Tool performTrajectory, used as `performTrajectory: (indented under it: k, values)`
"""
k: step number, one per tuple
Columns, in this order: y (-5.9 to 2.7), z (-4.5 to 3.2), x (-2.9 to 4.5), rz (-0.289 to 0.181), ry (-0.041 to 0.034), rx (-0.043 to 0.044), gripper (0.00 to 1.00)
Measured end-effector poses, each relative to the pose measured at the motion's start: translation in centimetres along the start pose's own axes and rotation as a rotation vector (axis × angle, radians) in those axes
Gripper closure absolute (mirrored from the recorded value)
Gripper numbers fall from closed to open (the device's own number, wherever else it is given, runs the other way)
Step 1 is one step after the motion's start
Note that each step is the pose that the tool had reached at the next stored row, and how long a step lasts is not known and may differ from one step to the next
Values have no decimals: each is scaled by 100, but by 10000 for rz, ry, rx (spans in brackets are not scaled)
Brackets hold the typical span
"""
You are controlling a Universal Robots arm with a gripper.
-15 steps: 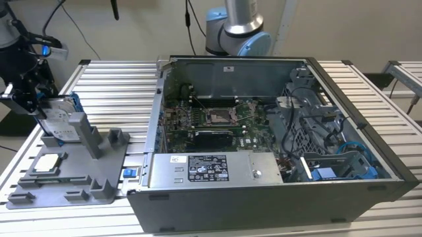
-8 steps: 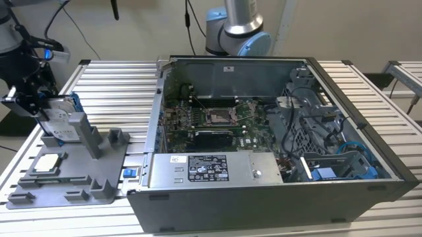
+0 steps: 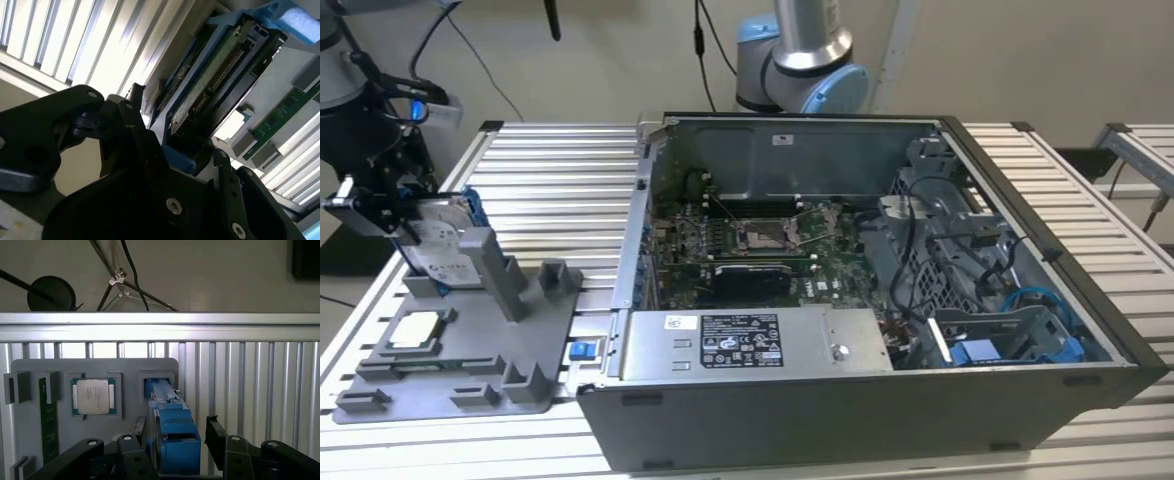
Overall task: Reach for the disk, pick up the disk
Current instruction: 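Pick up the disk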
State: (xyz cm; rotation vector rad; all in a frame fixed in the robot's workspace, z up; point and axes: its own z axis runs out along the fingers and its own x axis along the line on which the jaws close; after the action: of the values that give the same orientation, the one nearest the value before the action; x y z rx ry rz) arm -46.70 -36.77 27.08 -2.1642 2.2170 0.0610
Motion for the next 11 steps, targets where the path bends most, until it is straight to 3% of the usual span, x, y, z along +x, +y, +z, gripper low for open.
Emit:
performTrajectory:
  k: [3,8,11]
  values:
    - [13,1,1,-6,-16,24,0]
    - [21,31,2,-15,-63,176,0]
    - [21,40,3,-16,-74,194,0]
